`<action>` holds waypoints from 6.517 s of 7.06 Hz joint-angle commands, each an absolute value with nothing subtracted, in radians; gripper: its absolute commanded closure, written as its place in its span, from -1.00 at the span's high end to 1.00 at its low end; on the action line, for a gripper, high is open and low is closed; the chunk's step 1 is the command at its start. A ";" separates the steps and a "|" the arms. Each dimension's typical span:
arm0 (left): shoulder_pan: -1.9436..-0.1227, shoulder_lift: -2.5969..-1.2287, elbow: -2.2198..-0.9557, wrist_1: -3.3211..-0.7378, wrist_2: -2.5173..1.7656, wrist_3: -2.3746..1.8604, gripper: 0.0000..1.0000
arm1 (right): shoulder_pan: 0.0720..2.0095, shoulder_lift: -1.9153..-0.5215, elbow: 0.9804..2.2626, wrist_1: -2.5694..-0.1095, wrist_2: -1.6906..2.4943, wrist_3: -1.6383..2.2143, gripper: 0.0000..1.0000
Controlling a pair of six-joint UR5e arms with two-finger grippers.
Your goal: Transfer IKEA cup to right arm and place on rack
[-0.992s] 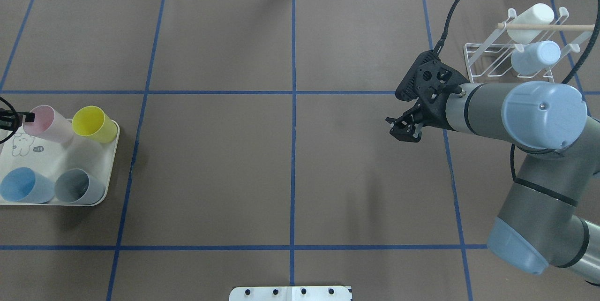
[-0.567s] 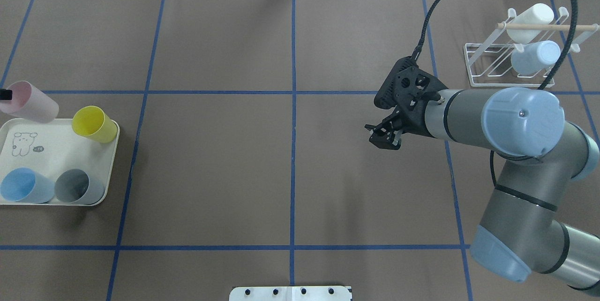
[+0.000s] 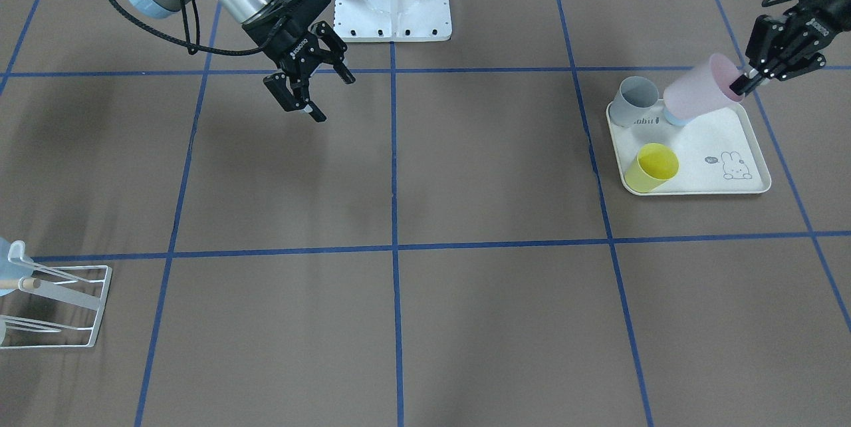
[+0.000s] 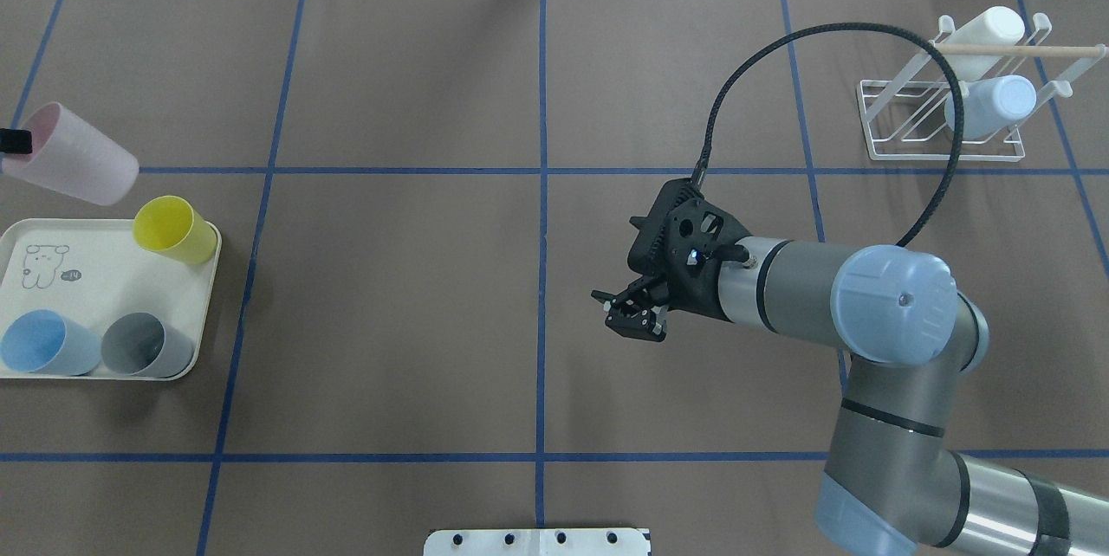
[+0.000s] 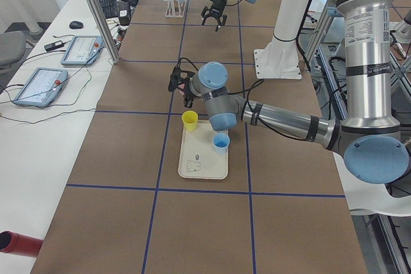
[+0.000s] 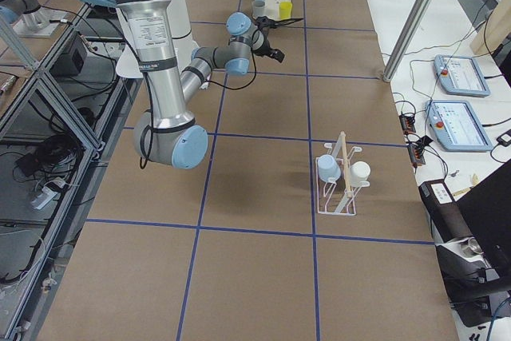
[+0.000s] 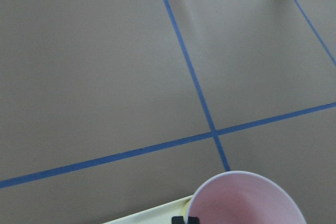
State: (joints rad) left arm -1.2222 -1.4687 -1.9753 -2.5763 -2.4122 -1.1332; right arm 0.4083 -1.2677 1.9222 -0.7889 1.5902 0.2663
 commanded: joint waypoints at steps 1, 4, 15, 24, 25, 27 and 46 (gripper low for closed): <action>-1.116 -1.555 -2.031 -2.673 -2.445 -1.436 -1.00 | 0.341 -1.232 1.875 -0.669 1.559 0.268 0.99; -0.874 -1.692 -2.031 -2.709 -2.227 -1.638 -1.00 | 0.259 -1.148 1.850 -0.658 1.453 0.264 0.99; -0.526 -1.739 -2.014 -2.701 -1.914 -1.666 -1.00 | 0.224 -1.127 1.855 -0.572 1.416 0.259 0.99; -0.514 -1.743 -1.996 -2.700 -1.893 -1.664 -1.00 | 0.224 -1.124 1.862 -0.571 1.417 0.261 0.96; -0.514 -1.741 -1.996 -2.700 -1.893 -1.664 -1.00 | 0.224 -1.124 1.867 -0.569 1.417 0.267 0.86; -0.514 -1.740 -1.996 -2.700 -1.893 -1.664 -1.00 | 0.224 -1.115 1.867 -0.569 1.417 0.270 0.75; -0.664 -1.546 -2.013 -2.697 -1.967 -1.381 1.00 | 0.481 -1.147 1.887 -0.979 1.468 0.218 -1.00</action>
